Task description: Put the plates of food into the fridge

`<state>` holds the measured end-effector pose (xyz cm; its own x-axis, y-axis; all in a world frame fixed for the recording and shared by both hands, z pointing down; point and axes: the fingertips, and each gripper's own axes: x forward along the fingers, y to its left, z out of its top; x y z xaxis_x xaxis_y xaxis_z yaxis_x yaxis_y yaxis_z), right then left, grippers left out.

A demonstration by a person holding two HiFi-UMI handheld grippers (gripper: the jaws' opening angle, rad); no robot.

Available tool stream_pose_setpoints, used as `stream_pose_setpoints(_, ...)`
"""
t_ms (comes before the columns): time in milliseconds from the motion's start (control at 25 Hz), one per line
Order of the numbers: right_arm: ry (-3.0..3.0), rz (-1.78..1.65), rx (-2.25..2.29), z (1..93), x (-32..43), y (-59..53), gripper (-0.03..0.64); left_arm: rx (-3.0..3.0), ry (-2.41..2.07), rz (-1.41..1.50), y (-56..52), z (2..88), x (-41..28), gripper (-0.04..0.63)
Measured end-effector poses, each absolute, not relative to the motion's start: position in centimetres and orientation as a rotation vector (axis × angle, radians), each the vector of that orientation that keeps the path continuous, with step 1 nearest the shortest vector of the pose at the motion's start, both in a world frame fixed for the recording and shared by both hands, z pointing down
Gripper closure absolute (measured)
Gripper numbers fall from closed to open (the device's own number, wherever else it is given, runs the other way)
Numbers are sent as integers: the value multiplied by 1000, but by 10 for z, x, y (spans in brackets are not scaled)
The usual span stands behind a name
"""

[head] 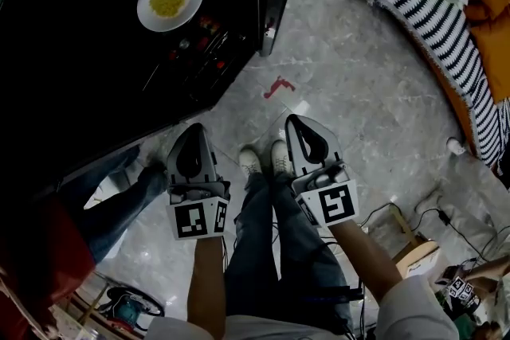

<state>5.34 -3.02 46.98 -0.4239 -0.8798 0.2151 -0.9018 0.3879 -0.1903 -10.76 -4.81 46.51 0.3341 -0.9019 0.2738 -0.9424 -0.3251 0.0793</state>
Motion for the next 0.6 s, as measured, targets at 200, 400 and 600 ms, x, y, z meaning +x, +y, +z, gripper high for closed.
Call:
stream_pose_setpoints(200,-2588,398,1645,452,49,-28,607,2363,-1650,228,-44,456,-107,589)
stream_pose_setpoints(400,-2638,367,1565,432,47,-20,607,2413,-1664,284,-38,441,-101,589)
stream_pose_setpoints(600,-2623,368,1553,411,52,-13,607,2415,-1635,273,-29,424,-92,589)
